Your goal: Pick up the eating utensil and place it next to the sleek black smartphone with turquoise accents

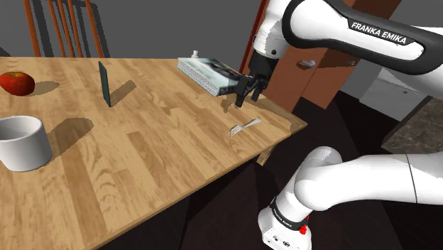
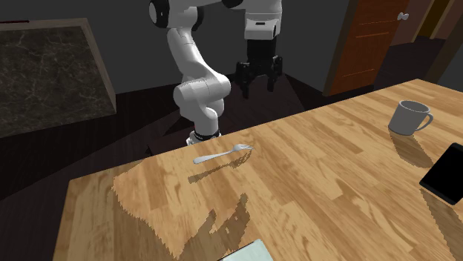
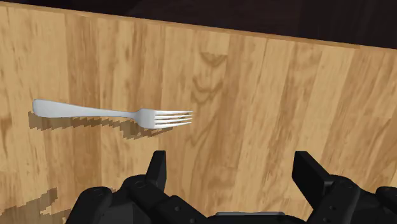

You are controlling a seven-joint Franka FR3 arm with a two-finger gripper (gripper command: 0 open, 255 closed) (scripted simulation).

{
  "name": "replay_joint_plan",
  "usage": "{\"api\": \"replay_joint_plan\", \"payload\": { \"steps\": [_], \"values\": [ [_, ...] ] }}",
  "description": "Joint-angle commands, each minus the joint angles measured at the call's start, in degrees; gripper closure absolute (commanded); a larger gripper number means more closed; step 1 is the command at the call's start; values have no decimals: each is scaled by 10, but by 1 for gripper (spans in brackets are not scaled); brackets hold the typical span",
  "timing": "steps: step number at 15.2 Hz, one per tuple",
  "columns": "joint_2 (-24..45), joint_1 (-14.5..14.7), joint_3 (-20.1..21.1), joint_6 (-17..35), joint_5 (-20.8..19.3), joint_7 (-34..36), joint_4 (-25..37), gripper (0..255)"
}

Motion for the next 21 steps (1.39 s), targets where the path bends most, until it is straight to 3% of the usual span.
{"api": "replay_joint_plan", "payload": {
  "steps": [1, 8, 14, 21],
  "values": [
    [0, 0, 0, 0, 0, 0, 0, 0],
    [-90, 78, -139, 106, -106, -345, -153, 0],
    [-84, 129, -290, 208, -212, -632, -211, 0],
    [-59, 127, -310, 273, -229, -630, -251, 0]
  ]
}}
